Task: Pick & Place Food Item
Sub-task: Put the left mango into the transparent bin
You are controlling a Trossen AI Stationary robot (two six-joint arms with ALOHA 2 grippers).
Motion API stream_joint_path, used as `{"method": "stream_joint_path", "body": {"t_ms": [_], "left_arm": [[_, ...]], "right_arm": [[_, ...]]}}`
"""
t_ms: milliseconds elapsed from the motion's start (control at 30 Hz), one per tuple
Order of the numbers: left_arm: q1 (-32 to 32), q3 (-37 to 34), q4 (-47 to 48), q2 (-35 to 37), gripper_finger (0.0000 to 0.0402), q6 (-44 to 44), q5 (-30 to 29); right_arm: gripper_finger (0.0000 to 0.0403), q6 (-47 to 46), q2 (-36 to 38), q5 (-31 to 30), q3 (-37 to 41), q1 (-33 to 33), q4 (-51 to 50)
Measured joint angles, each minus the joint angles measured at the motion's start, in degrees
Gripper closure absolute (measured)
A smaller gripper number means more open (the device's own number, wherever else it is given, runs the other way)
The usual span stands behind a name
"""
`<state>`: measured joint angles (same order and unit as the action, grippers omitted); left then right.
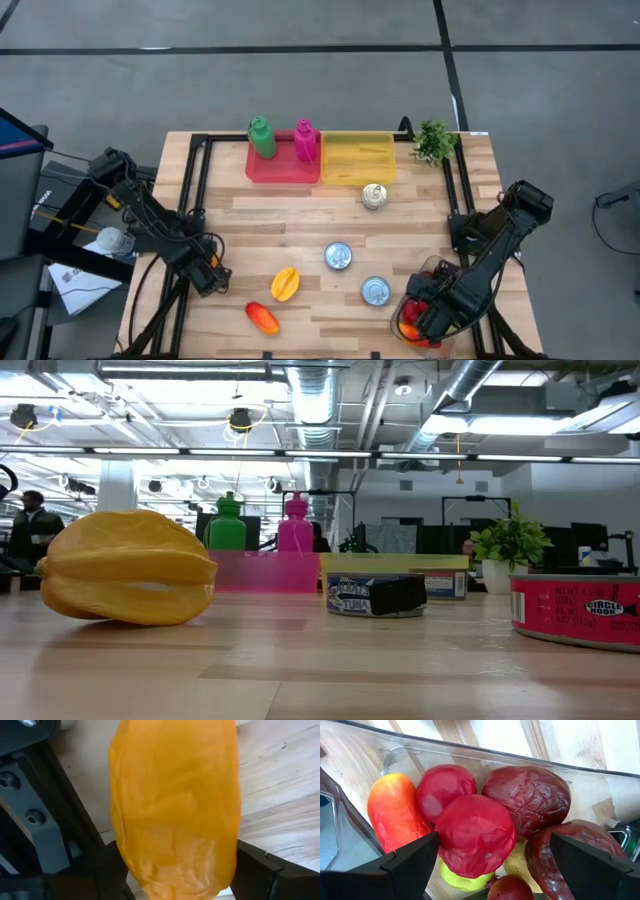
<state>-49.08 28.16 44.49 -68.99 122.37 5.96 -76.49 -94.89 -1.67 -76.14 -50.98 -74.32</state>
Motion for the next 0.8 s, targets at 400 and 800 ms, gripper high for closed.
{"method": "stream_joint_path", "body": {"t_ms": [400, 800], "left_arm": [[0.0, 0.0, -4.5, 0.0, 0.017, -0.1, -0.4], [1.7, 1.0, -17.2, 3.8, 0.0171, -1.1, -8.0]], "right_arm": [[0.0027, 0.0, 0.0, 0.0, 0.0, 0.0, 0.4], [0.0027, 0.5, 0.0, 0.0, 0.0, 0.6, 1.3]]}}
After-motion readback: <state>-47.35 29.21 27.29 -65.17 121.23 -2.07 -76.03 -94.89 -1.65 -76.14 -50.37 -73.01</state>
